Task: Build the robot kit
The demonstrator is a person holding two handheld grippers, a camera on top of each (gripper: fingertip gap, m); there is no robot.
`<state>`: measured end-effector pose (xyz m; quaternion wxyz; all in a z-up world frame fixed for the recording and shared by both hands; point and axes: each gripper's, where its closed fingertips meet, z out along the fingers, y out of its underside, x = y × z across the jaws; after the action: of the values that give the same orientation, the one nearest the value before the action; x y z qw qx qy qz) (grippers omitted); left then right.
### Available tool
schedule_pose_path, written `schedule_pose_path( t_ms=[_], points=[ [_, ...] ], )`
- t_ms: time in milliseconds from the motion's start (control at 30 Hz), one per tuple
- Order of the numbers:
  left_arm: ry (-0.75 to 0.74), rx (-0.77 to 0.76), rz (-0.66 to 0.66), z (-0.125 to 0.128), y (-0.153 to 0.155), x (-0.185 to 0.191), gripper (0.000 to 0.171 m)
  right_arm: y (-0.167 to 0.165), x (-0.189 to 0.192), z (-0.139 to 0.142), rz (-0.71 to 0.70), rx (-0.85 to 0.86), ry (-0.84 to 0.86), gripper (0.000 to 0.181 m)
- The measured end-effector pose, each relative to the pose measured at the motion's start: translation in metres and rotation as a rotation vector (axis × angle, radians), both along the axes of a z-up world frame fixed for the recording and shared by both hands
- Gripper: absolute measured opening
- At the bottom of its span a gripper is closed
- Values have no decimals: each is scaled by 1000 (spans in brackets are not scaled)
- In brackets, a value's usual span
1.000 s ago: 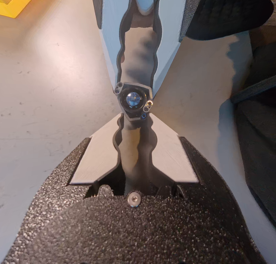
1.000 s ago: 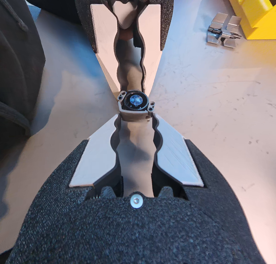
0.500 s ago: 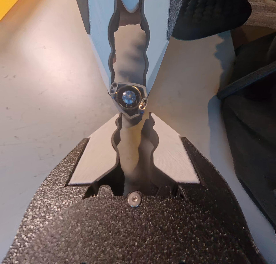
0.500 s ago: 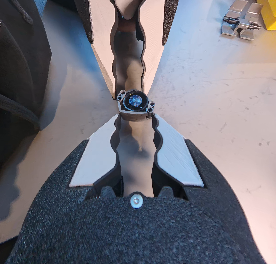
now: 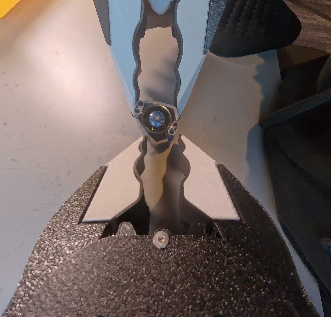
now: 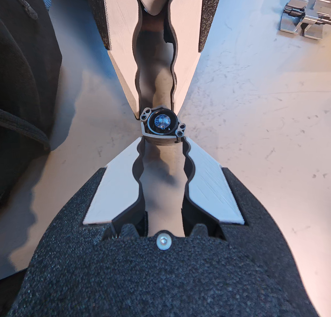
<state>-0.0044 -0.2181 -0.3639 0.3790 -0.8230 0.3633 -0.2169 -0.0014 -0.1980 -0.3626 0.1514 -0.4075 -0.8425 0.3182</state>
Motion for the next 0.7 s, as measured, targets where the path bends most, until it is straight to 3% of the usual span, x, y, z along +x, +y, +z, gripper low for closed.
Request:
schedule_pose_path(
  t_ms=[700],
  points=[
    [-21,-20,30,2,0,3,39,-6,-1,-2,-30,7,6,45]
  ],
)
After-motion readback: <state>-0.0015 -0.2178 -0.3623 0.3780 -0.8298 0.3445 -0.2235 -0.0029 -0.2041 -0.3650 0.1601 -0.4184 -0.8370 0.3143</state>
